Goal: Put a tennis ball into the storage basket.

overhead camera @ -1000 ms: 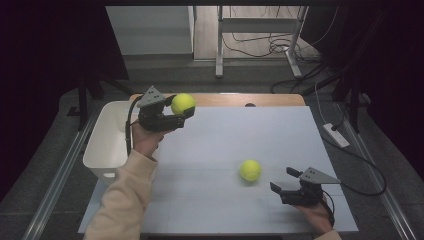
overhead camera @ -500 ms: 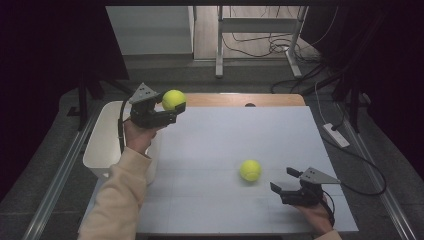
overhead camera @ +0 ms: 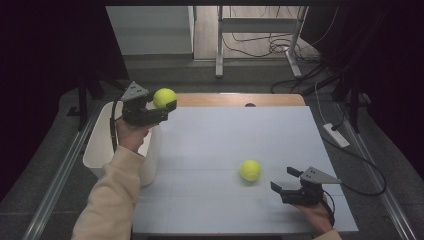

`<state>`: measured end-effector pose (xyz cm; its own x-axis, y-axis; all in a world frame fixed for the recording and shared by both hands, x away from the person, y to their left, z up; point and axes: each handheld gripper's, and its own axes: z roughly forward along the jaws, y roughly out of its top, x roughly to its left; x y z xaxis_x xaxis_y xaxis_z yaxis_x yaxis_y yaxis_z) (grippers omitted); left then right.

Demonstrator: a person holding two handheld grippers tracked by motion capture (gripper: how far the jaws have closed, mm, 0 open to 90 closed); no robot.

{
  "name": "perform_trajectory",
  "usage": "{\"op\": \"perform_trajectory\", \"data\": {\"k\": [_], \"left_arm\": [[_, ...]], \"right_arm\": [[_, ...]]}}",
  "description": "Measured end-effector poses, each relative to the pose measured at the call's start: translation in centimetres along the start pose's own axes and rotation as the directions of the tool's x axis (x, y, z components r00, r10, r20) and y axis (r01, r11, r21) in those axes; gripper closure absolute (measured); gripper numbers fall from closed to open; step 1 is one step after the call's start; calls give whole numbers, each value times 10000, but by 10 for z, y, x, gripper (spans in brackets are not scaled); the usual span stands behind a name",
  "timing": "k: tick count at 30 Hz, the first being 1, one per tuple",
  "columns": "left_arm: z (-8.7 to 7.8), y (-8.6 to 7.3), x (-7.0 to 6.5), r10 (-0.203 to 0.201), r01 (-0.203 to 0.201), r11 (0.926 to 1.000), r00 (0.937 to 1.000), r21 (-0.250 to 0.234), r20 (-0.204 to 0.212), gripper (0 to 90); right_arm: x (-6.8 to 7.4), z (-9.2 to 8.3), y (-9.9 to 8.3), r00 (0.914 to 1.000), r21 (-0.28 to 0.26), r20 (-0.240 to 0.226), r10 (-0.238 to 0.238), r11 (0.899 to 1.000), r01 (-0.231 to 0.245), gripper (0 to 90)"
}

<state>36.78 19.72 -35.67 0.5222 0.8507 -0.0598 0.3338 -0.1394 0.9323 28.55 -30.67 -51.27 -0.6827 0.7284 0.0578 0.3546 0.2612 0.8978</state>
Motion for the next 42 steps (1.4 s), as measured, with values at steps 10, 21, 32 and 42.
{"op": "perform_trajectory", "data": {"k": [10, 21, 32, 42], "left_arm": [[-4, -3, 15, -227, 235, 9995, 9990, 203, -376, 272], [-7, -4, 23, -309, 327, 9990, 9978, 306, -590, 272], [-7, -9, 31, -356, 405, 9976, 9956, 557, -862, 272], [-8, -14, 44, -594, 692, 9948, 9903, 751, -1255, 272]], "right_arm": [[-1, 0, 0, 10000, -6, 28, -8, 10000, 8, 120], [-1, -1, 0, 10000, -22, 7, 10, 10000, -10, 121], [0, 0, 0, 10000, 36, 34, -40, 10000, 40, 121], [0, 0, 0, 10000, 30, 34, -34, 10000, 34, 122]]}}
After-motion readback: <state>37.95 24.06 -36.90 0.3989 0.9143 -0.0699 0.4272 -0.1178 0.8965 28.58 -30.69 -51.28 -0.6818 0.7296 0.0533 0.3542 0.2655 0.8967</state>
